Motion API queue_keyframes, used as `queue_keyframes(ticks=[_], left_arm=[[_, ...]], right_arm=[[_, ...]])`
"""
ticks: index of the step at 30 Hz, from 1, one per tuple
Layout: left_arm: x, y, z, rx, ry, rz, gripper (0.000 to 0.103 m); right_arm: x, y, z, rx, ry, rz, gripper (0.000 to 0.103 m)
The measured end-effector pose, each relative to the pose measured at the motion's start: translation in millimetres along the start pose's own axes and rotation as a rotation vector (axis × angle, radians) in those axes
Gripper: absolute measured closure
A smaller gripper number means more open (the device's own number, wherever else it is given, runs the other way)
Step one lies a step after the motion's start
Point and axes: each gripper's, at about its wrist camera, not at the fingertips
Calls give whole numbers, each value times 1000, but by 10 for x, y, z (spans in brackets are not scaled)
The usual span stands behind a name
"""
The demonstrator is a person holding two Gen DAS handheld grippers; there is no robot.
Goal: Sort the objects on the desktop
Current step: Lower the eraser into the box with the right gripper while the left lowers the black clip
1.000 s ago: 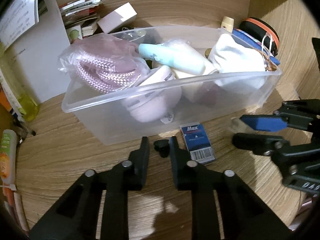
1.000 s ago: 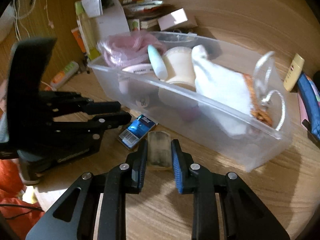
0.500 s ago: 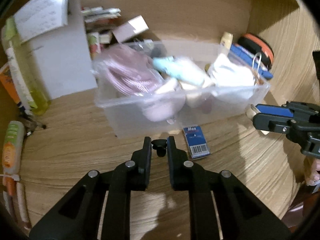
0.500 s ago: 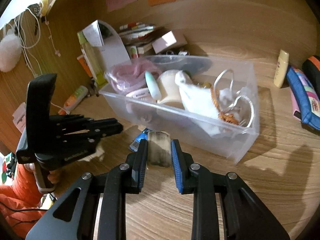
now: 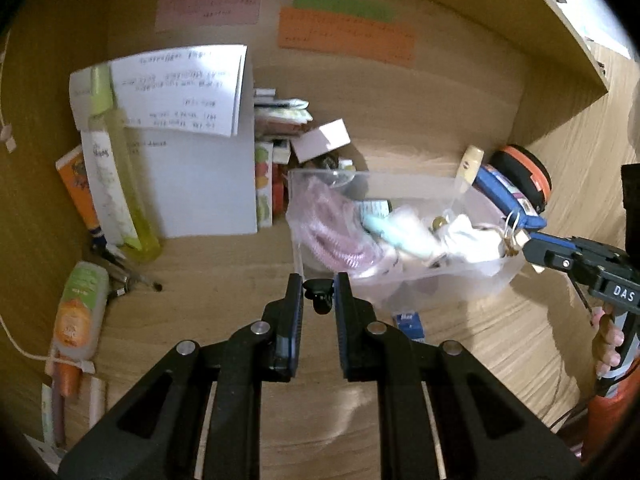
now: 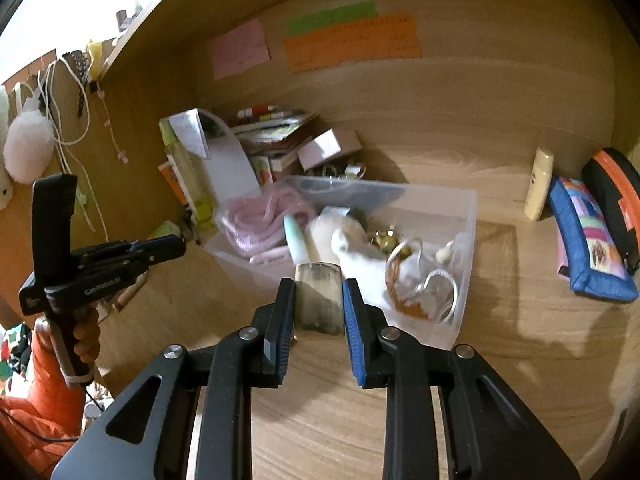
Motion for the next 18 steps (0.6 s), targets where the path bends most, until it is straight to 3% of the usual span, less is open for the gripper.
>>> queue_keyframes(ticks=[10,18], left_arm=[[-293,-114,-338,67,-64,-42,89],[-366,-481,-610,77,-123,9,89]], right_arm=[[-240,-132,-151,13,-40,-47,81],[-318,-417,-337,93,-53,-24,81]])
Point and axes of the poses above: each gripper's, at about its wrist camera, not at the fingertips, and y roughly against the way its jaws point, z to its left, x to its underside, and after that the axes turned 13 degrees about -x, right-handed
